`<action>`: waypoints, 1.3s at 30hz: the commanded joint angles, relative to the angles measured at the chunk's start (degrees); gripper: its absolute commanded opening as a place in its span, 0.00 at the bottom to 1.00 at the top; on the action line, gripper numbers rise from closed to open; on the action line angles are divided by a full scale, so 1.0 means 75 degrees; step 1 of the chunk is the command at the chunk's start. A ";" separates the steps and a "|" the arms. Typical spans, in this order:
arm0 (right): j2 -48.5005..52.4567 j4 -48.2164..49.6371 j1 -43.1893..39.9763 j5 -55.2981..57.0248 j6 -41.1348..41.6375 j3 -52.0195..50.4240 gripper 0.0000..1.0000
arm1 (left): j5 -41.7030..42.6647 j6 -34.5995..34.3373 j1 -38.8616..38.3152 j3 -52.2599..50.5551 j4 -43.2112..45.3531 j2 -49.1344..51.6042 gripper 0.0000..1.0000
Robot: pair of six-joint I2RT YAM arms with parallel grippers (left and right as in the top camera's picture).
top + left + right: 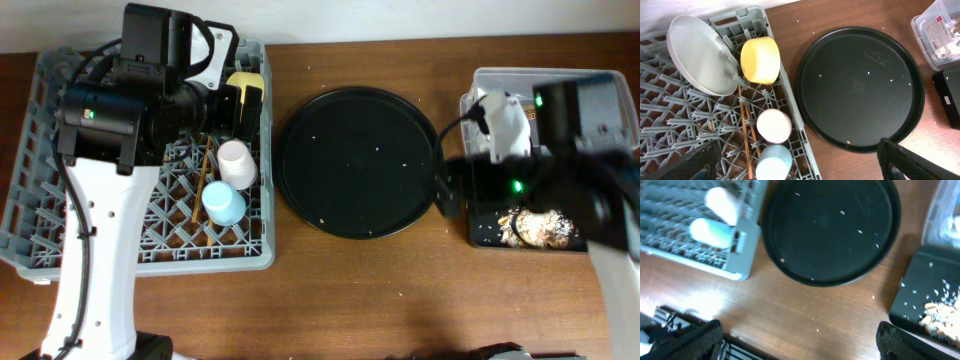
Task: Sort waste into correct bins and load items into the dishwasher rack
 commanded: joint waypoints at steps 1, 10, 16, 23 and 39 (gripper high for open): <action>-0.0729 -0.0035 0.0143 0.0326 -0.0085 -0.0015 0.98 | 0.0085 0.0055 -0.0015 0.0020 0.0017 0.0017 0.99; -0.4097 0.5595 -0.0184 0.1317 -0.1480 -0.4567 0.98 | 0.0085 0.0055 -0.0015 0.0020 0.0015 0.0017 0.99; -0.6554 1.0375 -0.0519 0.1297 -0.1478 -0.9500 0.98 | 0.0085 0.0055 -0.0015 0.0020 0.0017 0.0017 0.99; -0.8786 1.2123 -0.0516 0.1323 -0.1475 -1.2762 0.99 | 0.0085 0.0055 -0.0015 0.0020 0.0017 0.0017 0.99; -1.0051 1.3126 -0.0501 0.1314 -0.1419 -1.4070 0.99 | 0.0085 0.0055 -0.0015 0.0020 0.0017 0.0017 0.99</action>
